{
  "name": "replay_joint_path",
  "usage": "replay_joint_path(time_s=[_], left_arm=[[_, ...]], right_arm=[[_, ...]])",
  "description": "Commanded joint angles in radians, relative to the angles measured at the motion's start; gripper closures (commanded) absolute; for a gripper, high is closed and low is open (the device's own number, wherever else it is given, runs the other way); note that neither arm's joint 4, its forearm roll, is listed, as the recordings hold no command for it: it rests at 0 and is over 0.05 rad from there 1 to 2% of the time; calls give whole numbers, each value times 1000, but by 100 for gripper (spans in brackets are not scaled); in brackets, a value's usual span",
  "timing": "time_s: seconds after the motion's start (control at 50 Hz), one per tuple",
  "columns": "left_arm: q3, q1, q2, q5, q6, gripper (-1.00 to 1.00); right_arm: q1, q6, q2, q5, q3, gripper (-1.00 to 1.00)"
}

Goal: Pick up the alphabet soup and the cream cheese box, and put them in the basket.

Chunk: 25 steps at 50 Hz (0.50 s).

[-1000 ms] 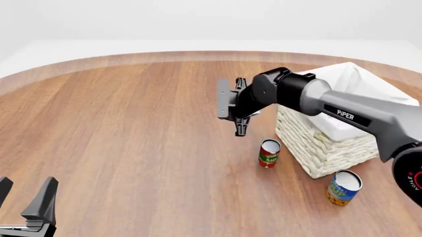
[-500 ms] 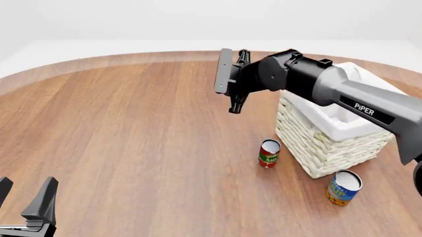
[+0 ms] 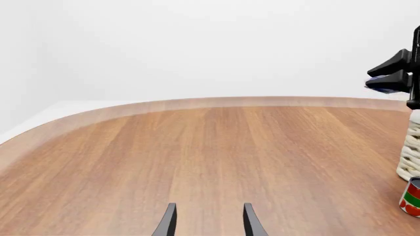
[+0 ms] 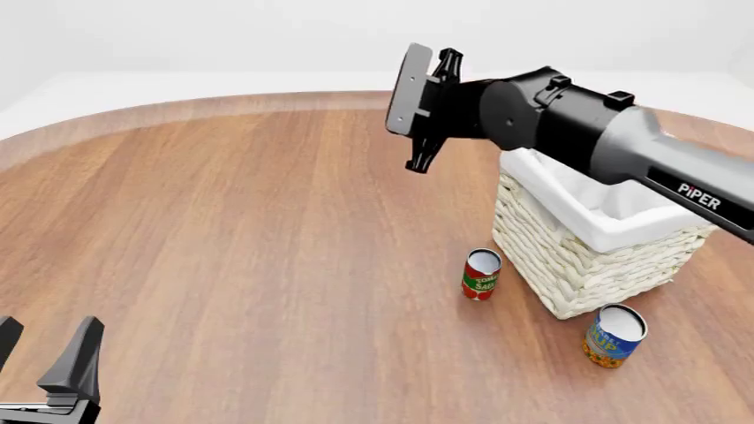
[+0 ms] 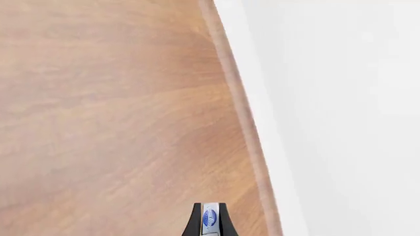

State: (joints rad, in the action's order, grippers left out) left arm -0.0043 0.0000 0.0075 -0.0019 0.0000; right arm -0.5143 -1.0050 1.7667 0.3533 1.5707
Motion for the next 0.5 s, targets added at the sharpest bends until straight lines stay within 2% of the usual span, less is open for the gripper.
replay_joint_path(time_s=[0.02, 0.18, 0.2, 0.5], left_arm=[[0, 0, 0, 0, 0, -100], [0, 0, 0, 0, 0, -100], [0, 0, 0, 0, 0, -100], [0, 0, 0, 0, 0, -100]], right_arm=[[1, 35, -26, -29, 8, 100], [-1, 24, -24, -41, -11, 100], [-4, 38, -22, -46, -14, 100], [0, 37, -83, -75, -41, 100]])
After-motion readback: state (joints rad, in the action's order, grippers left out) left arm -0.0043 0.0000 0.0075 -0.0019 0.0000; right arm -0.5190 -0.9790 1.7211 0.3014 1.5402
